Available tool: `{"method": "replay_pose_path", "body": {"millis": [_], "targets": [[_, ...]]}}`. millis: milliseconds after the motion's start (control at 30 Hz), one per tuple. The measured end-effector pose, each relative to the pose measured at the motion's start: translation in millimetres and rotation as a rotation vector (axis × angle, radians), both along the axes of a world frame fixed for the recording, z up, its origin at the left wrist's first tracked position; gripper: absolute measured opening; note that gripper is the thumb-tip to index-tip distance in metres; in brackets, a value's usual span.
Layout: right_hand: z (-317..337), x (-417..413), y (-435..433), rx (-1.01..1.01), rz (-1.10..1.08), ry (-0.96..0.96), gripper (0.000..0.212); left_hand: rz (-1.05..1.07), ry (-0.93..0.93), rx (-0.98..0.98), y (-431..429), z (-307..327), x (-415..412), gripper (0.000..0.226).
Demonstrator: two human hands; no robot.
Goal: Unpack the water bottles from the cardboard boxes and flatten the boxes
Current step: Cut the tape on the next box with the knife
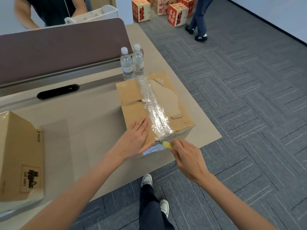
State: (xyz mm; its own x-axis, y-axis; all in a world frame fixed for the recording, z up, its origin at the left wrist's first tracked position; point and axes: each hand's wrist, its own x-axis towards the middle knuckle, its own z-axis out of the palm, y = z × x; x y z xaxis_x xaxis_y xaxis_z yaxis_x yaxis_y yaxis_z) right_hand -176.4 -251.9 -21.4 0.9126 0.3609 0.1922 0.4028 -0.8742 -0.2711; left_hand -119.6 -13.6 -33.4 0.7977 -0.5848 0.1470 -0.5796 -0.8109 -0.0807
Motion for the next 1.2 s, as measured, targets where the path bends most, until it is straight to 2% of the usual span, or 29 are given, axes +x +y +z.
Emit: {"method": "replay_pose_path", "body": {"millis": [300,633,1200], "targets": [[-6,0,3,0.055,-0.036,-0.003,0.03,0.009,-0.194,0.161,-13,-11,-4,0.072],[-8,4,-1,0.094,-0.001,0.011,0.036,-0.066,-0.372,0.239,-26,-17,-7,0.059],[-12,9,0,0.128,0.058,0.028,0.039,-0.118,-0.393,0.262,-24,-16,-5,0.05]]}}
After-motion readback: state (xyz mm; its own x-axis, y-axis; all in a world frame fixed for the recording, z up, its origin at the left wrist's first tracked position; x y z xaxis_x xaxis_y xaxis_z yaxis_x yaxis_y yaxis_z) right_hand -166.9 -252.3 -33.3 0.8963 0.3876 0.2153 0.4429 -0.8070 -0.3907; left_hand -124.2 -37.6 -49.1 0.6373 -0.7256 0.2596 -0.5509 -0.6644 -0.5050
